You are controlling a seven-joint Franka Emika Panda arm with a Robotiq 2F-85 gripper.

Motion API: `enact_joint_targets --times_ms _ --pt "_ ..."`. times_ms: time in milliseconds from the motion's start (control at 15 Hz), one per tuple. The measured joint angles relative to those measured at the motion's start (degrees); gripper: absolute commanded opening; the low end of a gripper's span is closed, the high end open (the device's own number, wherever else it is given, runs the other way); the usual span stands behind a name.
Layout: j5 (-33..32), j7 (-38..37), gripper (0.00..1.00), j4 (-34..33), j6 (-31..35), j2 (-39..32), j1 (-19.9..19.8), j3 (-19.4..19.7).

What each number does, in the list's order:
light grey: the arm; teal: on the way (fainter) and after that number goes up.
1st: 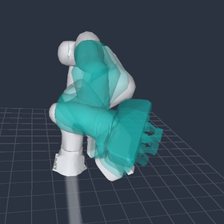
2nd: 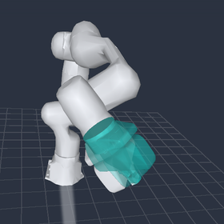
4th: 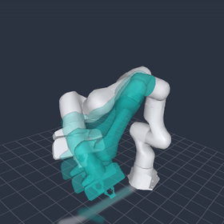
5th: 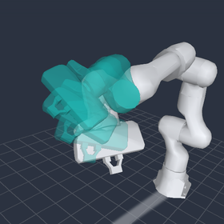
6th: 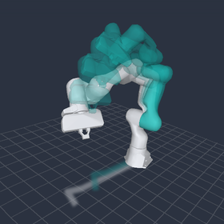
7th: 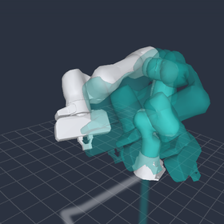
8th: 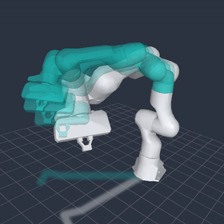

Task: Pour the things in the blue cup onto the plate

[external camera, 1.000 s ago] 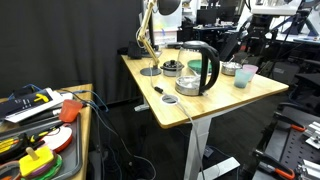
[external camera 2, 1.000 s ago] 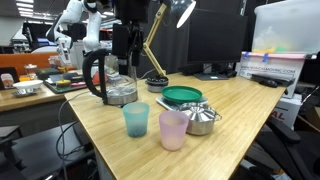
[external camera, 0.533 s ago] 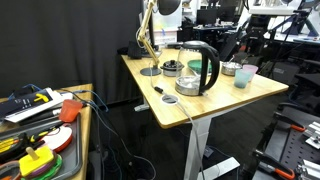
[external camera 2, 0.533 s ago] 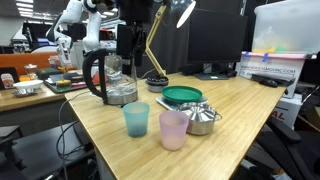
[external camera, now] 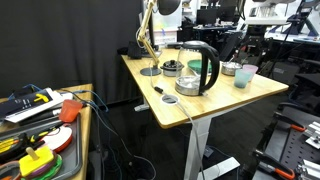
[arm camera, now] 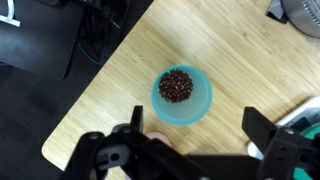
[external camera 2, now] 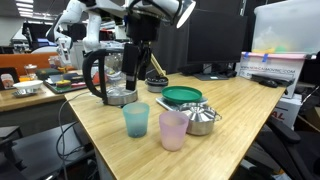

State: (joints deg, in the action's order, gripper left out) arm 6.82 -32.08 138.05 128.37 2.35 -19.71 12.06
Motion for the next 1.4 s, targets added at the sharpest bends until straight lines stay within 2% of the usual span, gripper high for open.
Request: enact_joint_targets --times_ms 600,1267,1400 --pt "-0.1 -2.09 1.0 -2.85 0.05 -12.18 3.52 0.59" --pt "-0.1 -3.11 1.0 -6.7 -0.05 -15.84 4.59 1.94" --pt "-0.1 -3.24 0.97 -7.22 -0.1 -16.67 4.61 2.09"
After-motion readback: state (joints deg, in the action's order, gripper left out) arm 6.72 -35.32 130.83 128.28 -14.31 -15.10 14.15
